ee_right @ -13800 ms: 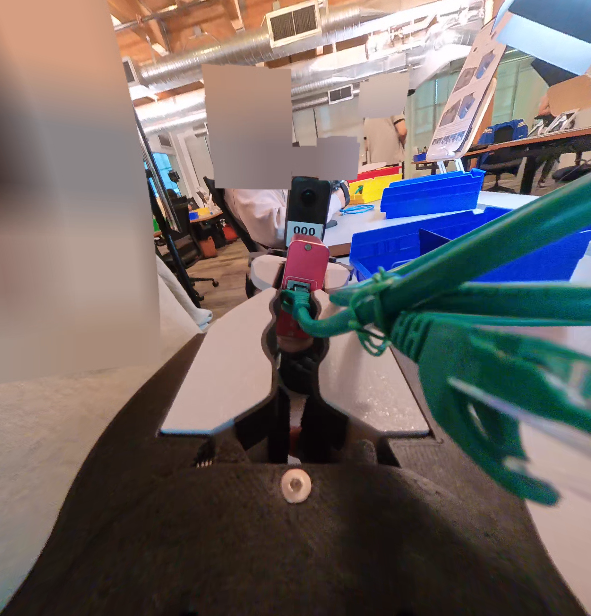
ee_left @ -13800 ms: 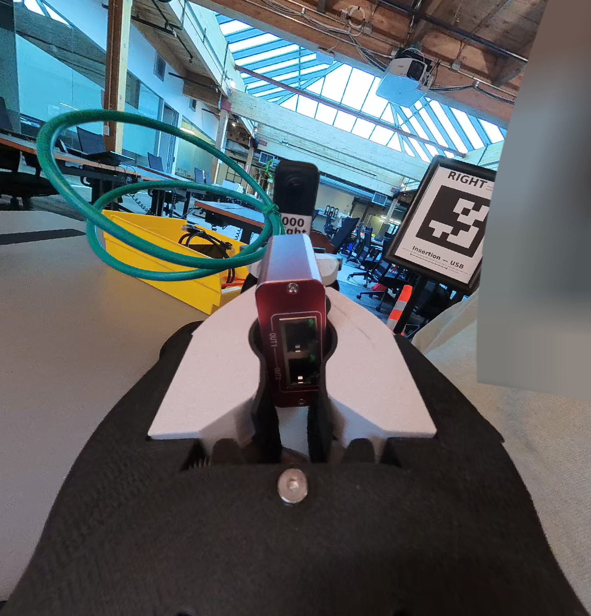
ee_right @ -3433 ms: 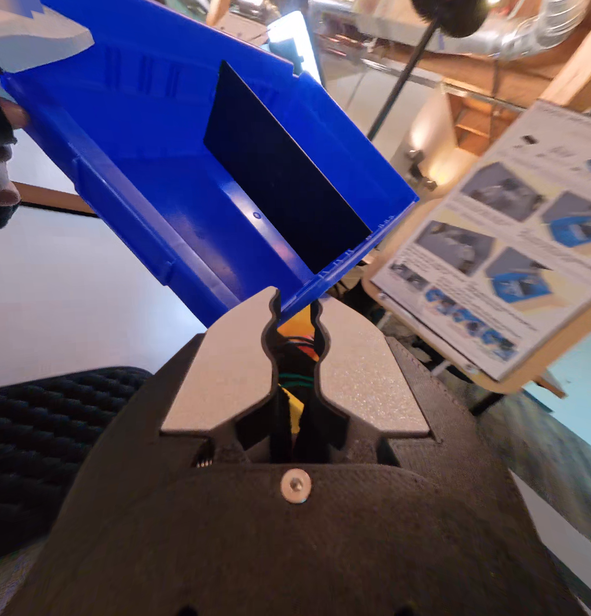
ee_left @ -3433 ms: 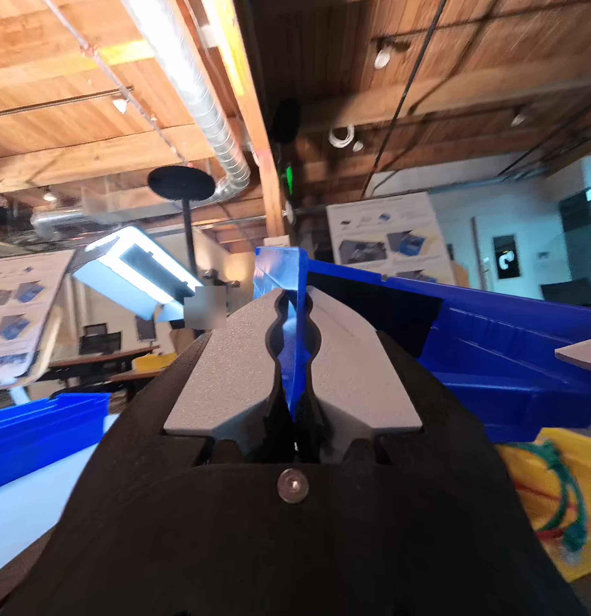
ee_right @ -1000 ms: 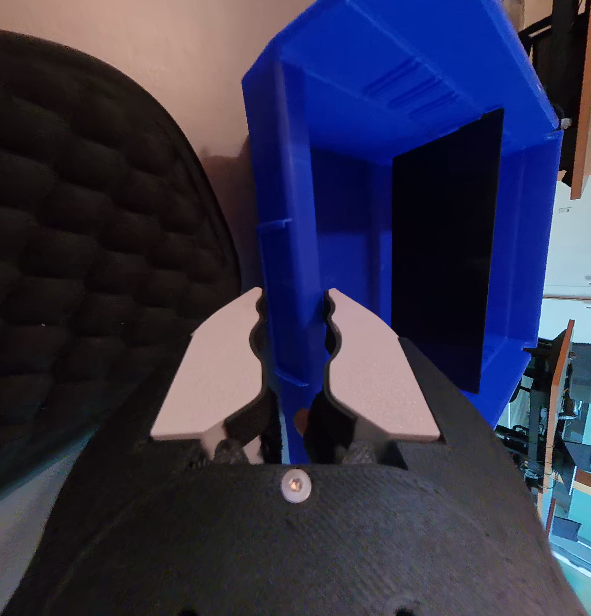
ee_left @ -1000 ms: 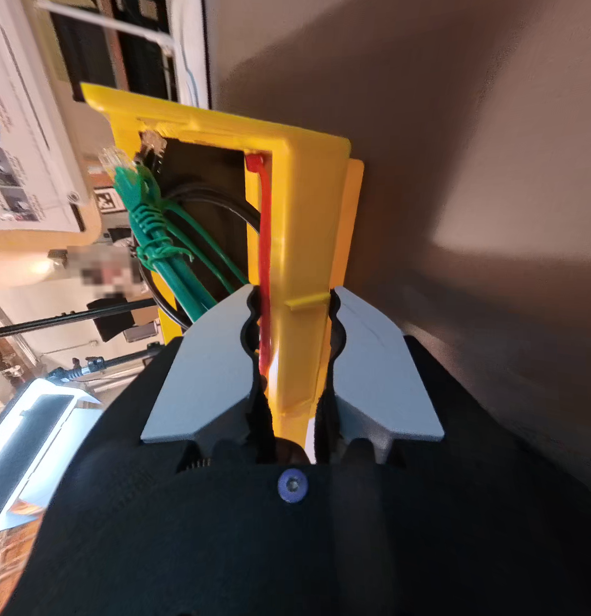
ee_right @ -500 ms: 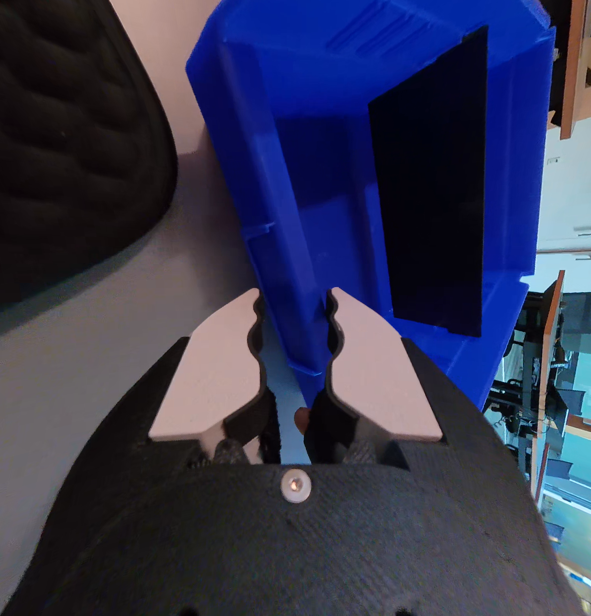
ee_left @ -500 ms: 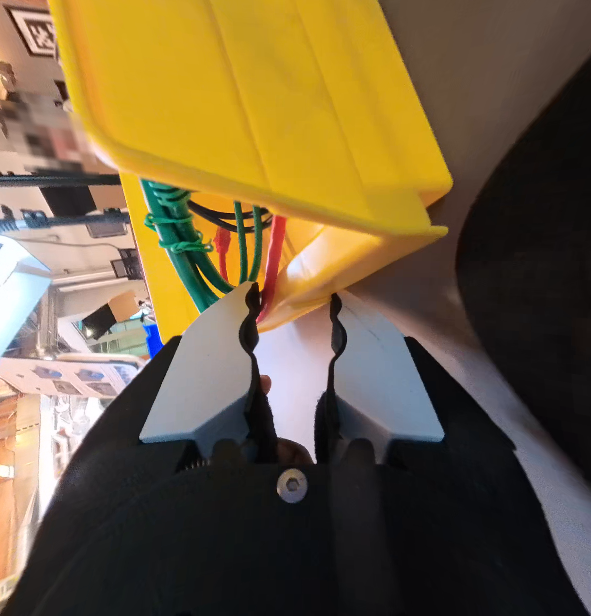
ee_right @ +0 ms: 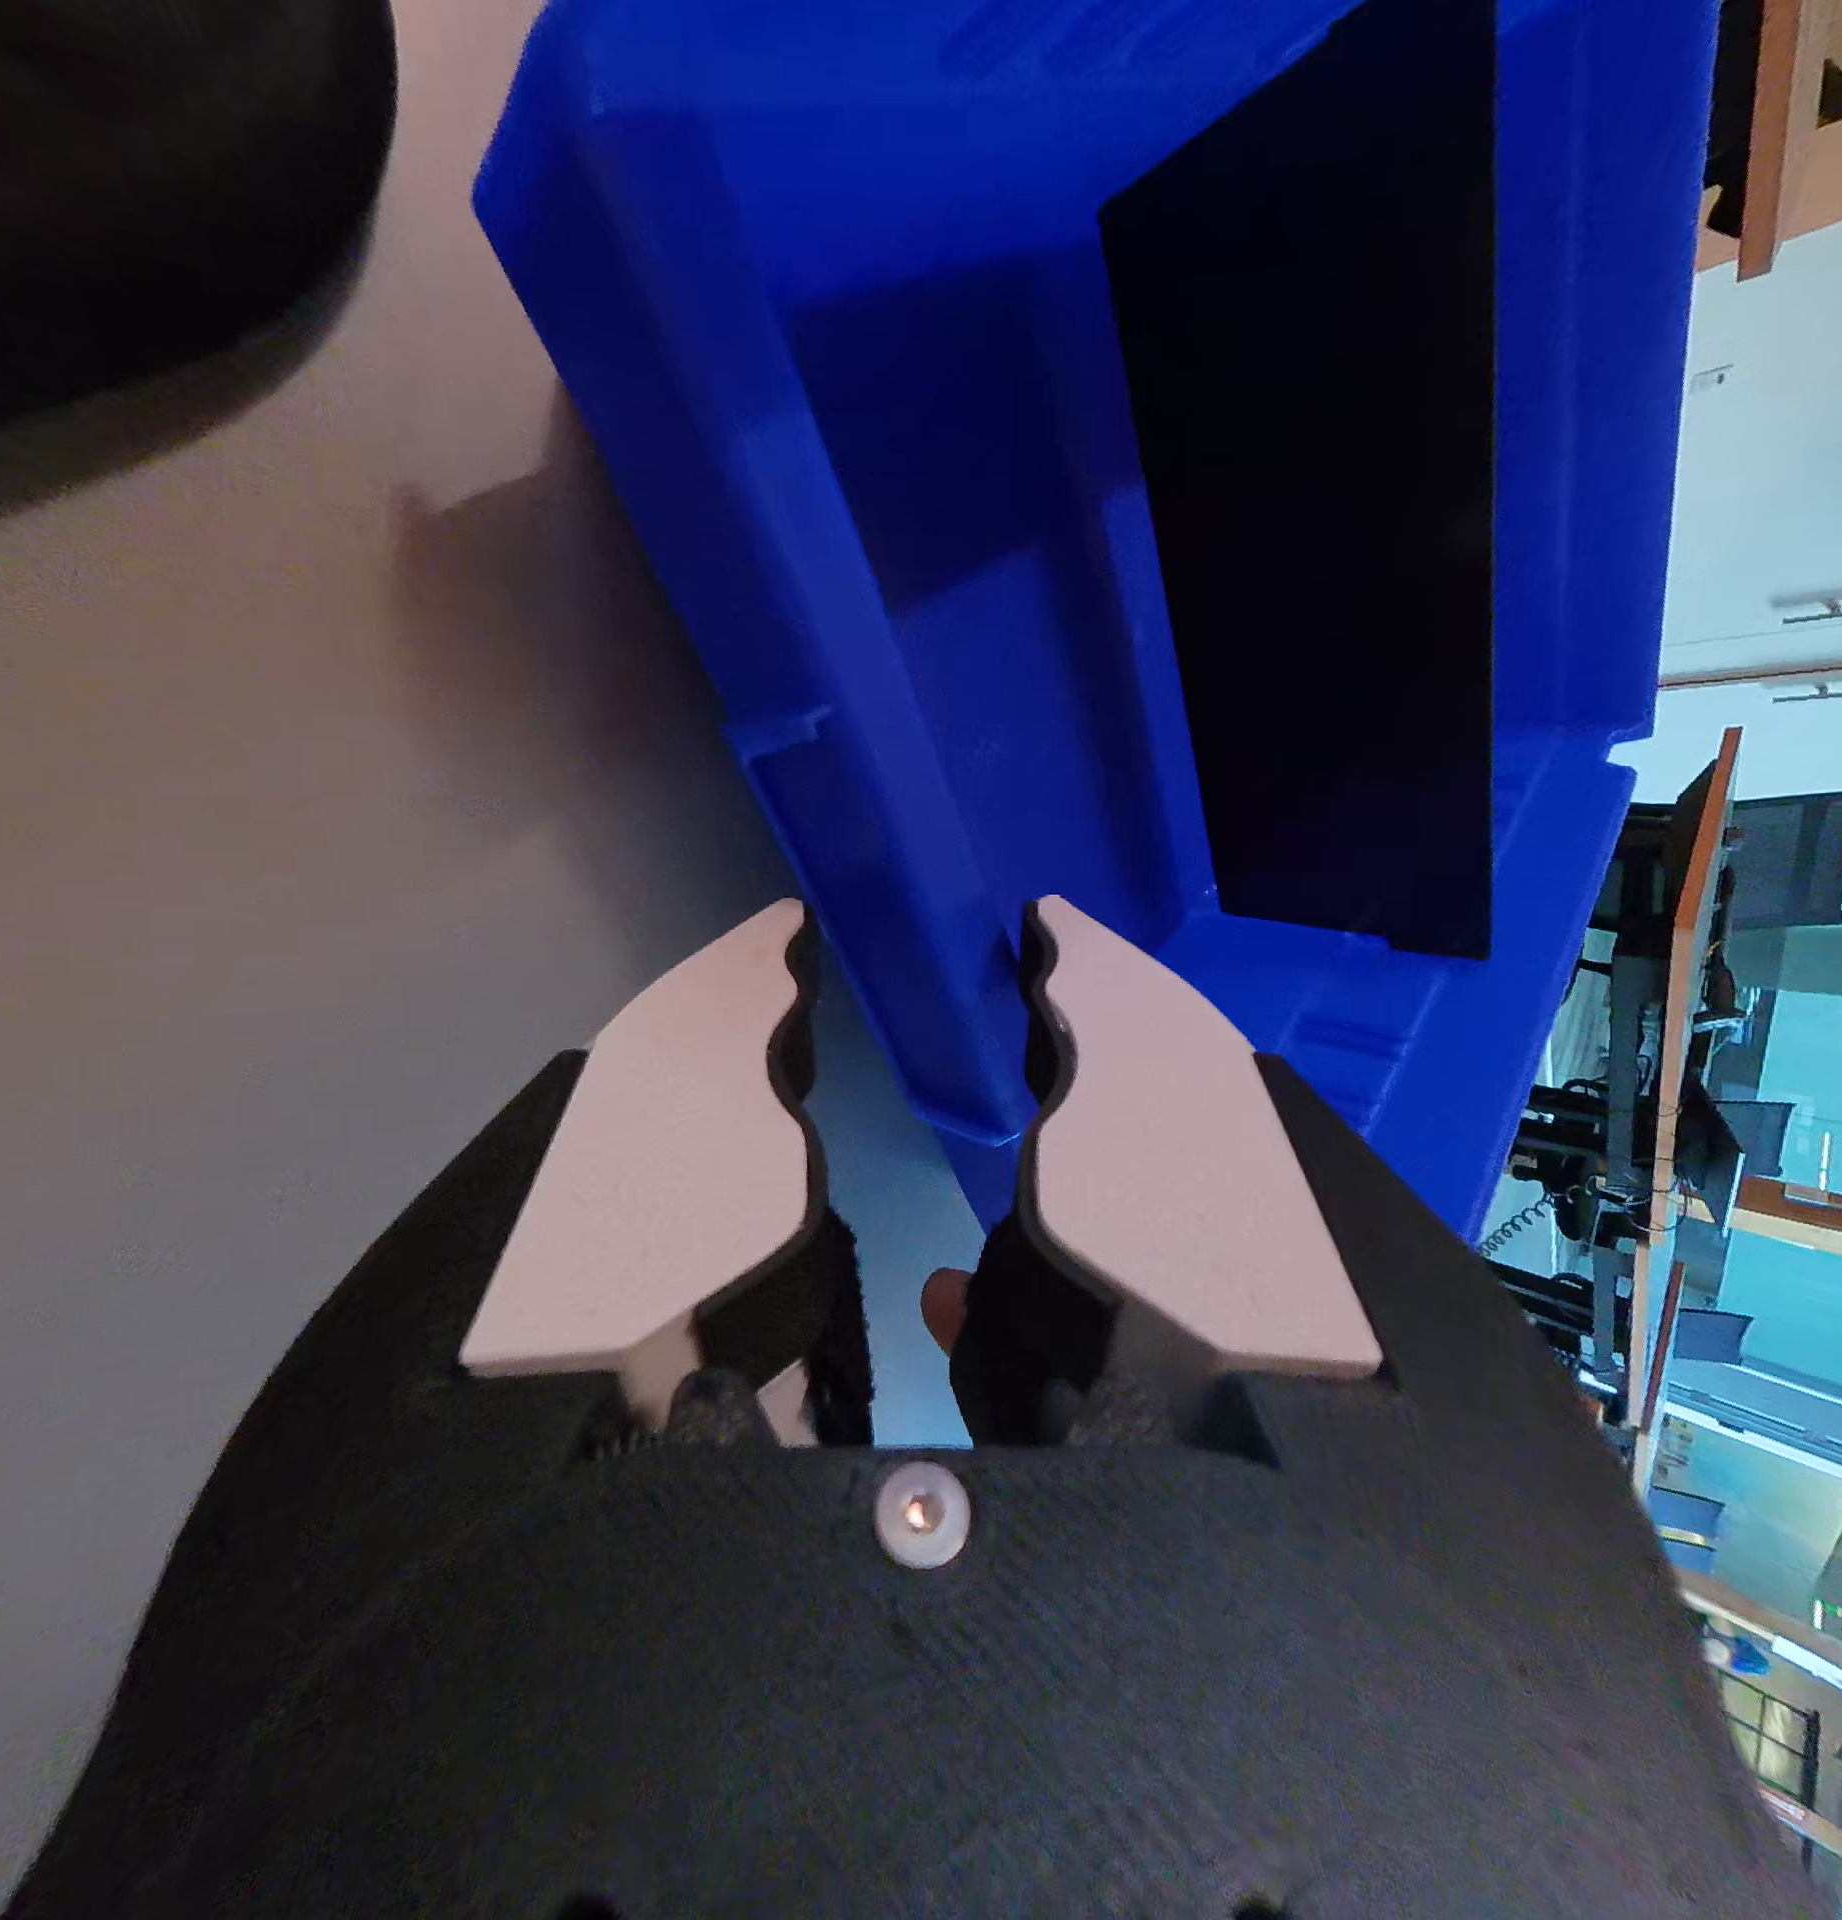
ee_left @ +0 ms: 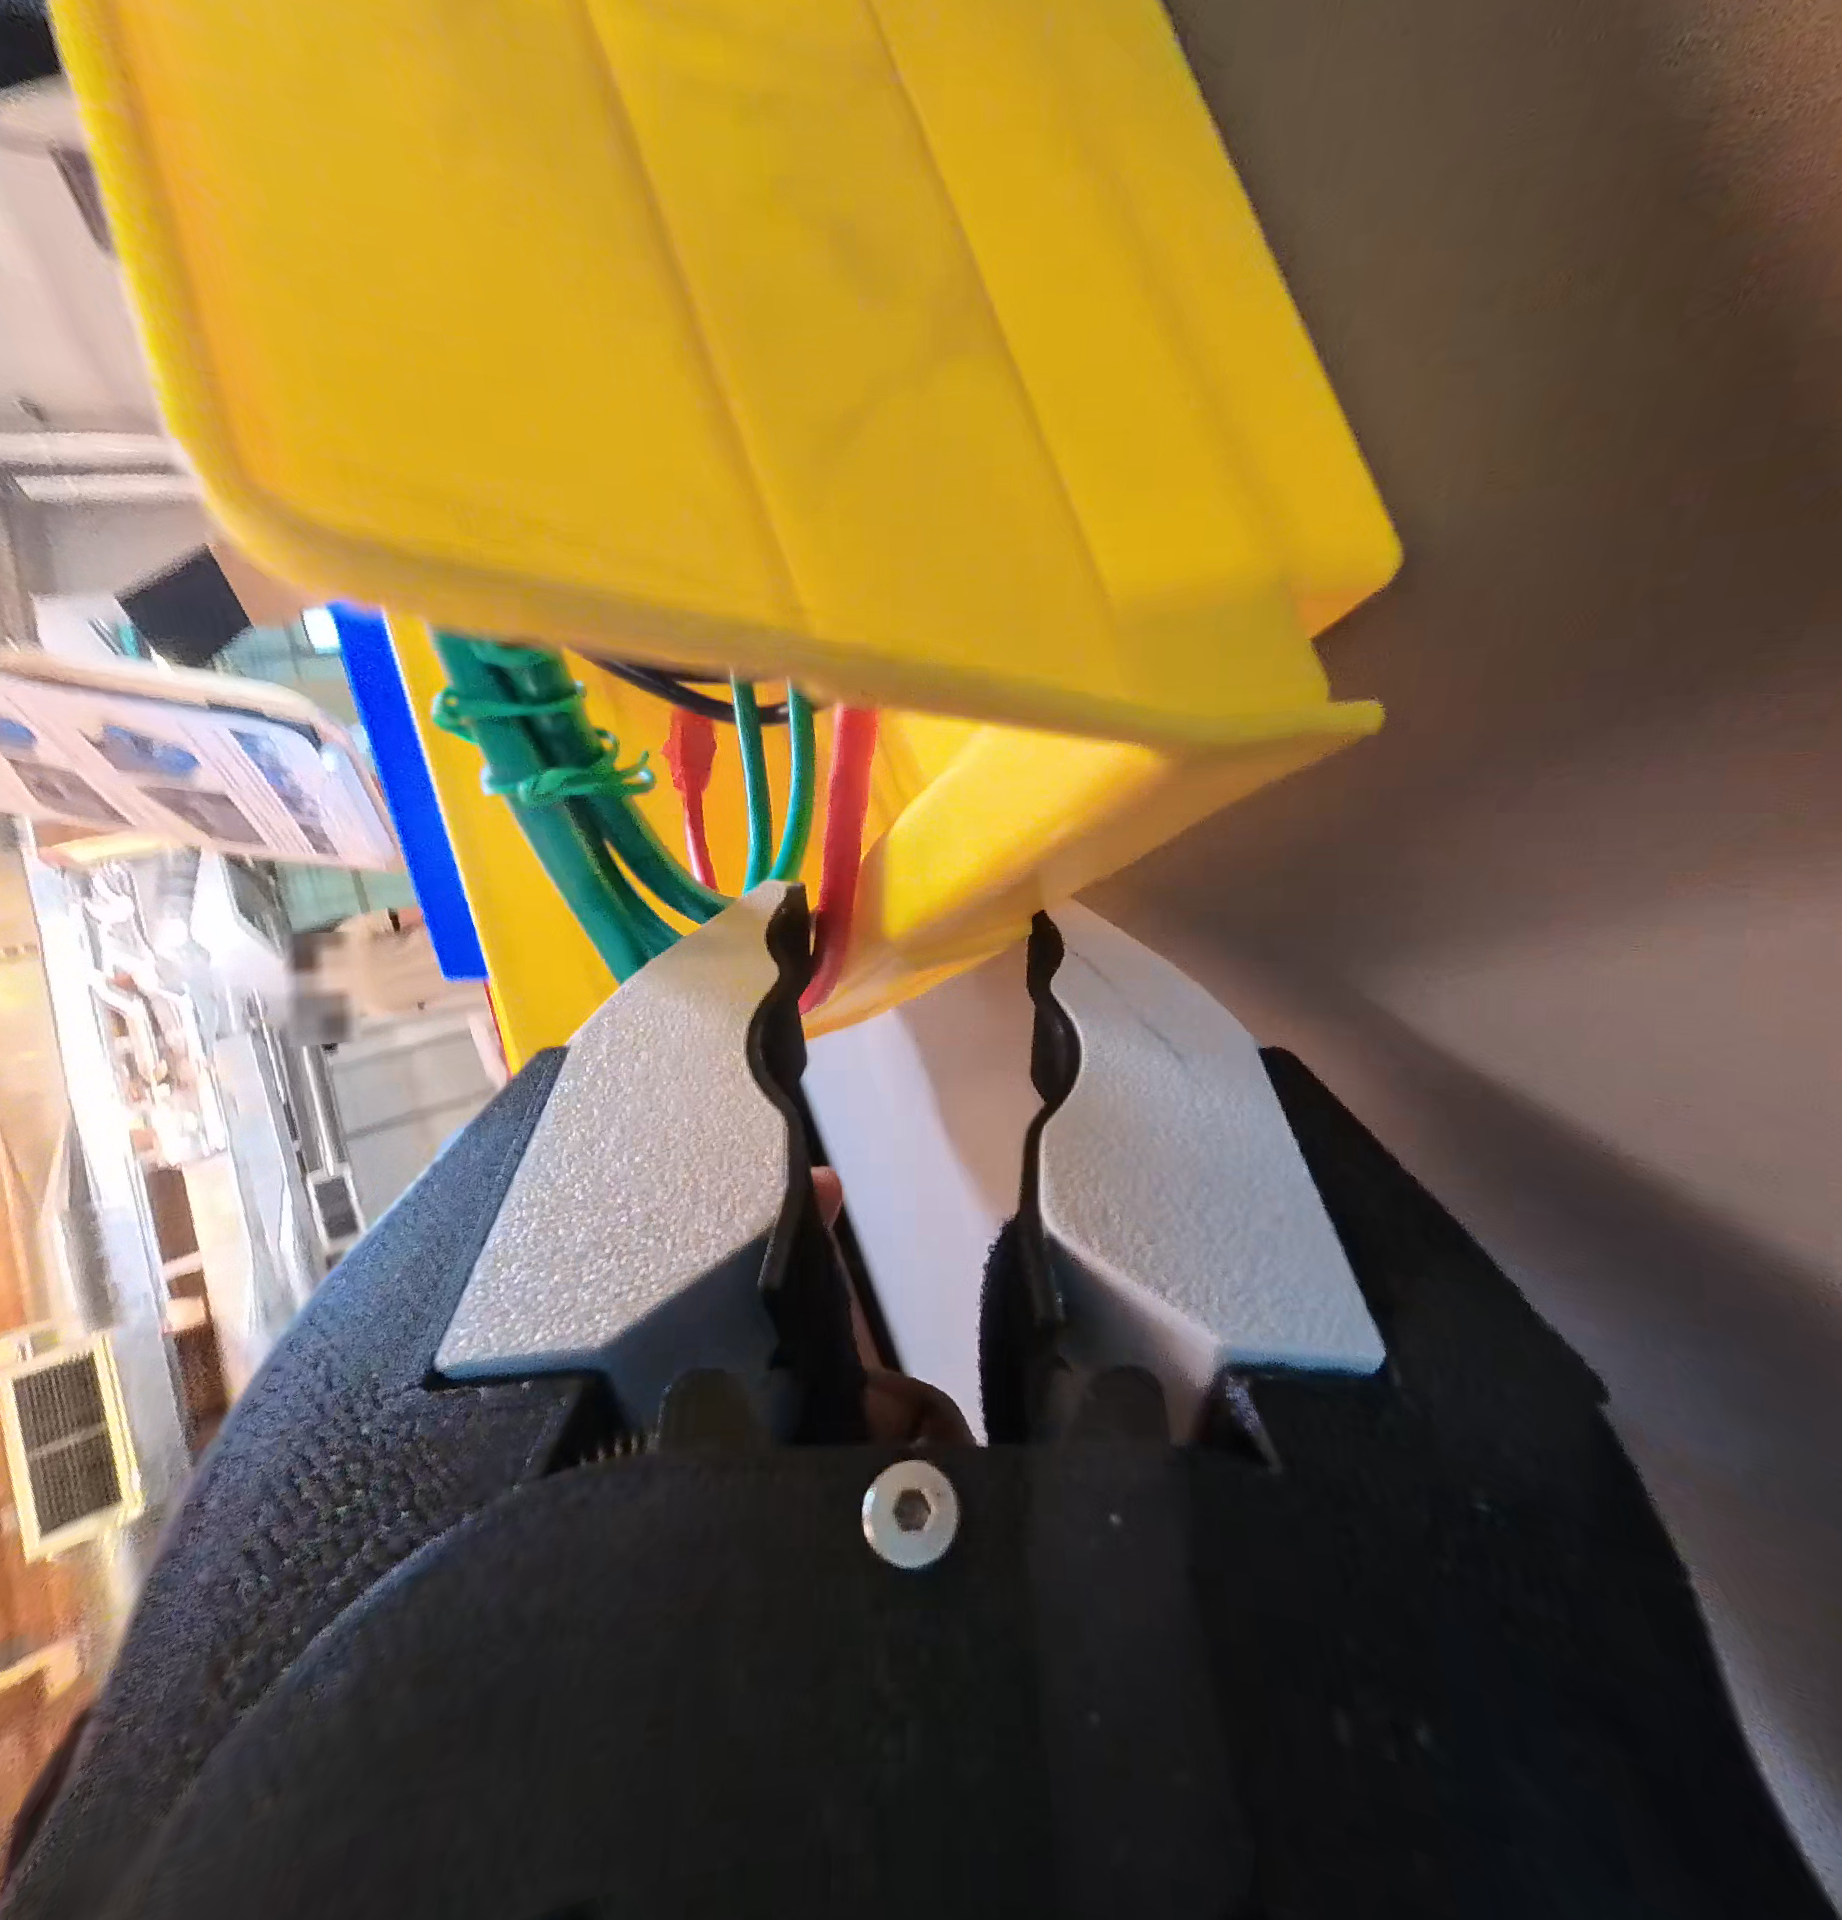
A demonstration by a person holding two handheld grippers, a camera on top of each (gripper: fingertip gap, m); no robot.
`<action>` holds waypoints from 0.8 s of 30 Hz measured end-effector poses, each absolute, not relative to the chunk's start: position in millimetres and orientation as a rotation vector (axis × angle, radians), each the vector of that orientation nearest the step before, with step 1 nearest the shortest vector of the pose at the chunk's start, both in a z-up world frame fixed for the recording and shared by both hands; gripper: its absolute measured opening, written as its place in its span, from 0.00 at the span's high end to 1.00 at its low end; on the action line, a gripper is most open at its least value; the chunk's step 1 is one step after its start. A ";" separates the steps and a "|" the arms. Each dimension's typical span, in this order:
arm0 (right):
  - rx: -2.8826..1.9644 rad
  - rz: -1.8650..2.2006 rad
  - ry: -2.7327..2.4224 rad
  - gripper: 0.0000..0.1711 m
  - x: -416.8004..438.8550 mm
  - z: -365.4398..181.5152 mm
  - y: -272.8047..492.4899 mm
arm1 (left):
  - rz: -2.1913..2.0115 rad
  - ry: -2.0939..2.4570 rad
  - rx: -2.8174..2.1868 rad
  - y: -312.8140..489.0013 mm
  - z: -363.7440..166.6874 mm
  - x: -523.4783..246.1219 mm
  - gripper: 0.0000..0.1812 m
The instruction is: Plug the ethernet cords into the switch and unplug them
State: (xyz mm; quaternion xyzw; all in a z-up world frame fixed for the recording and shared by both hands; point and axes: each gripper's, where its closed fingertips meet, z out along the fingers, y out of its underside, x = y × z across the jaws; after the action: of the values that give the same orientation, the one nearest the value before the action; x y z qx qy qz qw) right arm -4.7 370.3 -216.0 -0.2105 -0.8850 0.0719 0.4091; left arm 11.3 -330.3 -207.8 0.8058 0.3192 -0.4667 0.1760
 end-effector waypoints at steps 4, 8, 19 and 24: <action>-0.540 0.177 -2.216 0.77 4.4 -215.8 381.2 | -1.232 0.943 2.223 -345.4 -207.7 25.1 0.78; -0.530 0.174 -2.215 0.78 14.2 -215.7 388.3 | -1.235 0.931 2.234 -353.4 -207.9 34.1 0.78; -0.764 0.461 -2.178 0.57 31.7 -206.2 376.8 | -1.042 1.083 2.697 -323.6 -210.6 66.4 0.54; -0.700 0.868 -1.948 0.52 41.5 -150.6 351.8 | -1.283 1.292 3.065 -286.3 -133.4 73.9 0.52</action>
State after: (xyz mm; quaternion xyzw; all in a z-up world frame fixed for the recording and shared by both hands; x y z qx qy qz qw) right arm 41.5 351.8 -150.6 -0.2810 -0.7821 0.3486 0.4335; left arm 73.9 -286.3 -133.4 0.8406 0.3542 -0.3518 -0.2102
